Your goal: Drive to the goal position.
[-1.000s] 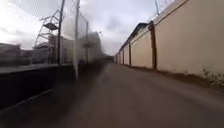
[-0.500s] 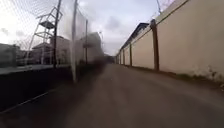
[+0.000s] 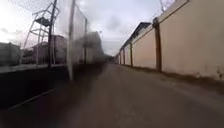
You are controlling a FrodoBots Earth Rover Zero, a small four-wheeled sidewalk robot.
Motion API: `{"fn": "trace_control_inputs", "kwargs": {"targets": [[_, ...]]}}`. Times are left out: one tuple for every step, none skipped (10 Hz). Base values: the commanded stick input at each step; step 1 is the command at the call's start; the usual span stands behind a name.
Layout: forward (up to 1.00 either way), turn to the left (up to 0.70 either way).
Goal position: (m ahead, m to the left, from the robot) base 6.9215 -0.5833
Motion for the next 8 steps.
{"fn": "trace_control_inputs", "kwargs": {"targets": [[0.5,0.0],[0.5,0.0],[0.5,0.0],[0.5,0.0],[0.5,0.0],[0.5,0.0],[0.5,0.0],[0.5,0.0]]}}
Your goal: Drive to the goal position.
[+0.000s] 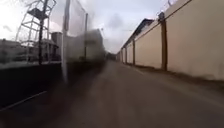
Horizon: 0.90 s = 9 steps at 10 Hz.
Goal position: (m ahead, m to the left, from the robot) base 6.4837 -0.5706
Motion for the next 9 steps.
{"fn": "trace_control_inputs", "kwargs": {"targets": [[0.5,0.0],[0.5,0.0],[0.5,0.0],[0.5,0.0],[0.5,0.0],[0.5,0.0],[0.5,0.0],[0.5,0.0],[0.5,0.0]]}}
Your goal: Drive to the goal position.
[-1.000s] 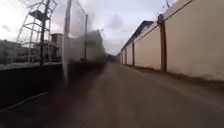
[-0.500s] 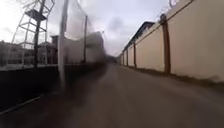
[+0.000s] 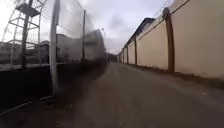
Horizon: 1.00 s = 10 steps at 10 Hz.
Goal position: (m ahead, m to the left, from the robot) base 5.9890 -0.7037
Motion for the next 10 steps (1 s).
{"fn": "trace_control_inputs", "kwargs": {"targets": [[0.5,0.0],[0.5,0.0],[0.5,0.0],[0.5,0.0],[0.5,0.0],[0.5,0.0],[0.5,0.0],[0.5,0.0],[0.5,0.0],[0.5,0.0]]}}
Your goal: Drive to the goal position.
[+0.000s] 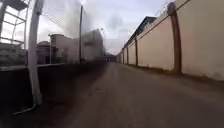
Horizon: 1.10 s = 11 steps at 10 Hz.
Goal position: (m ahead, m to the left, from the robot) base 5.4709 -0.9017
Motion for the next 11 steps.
{"fn": "trace_control_inputs", "kwargs": {"targets": [[0.5,0.0],[0.5,0.0],[0.5,0.0],[0.5,0.0],[0.5,0.0],[0.5,0.0],[0.5,0.0],[0.5,0.0],[0.5,0.0],[0.5,0.0],[0.5,0.0]]}}
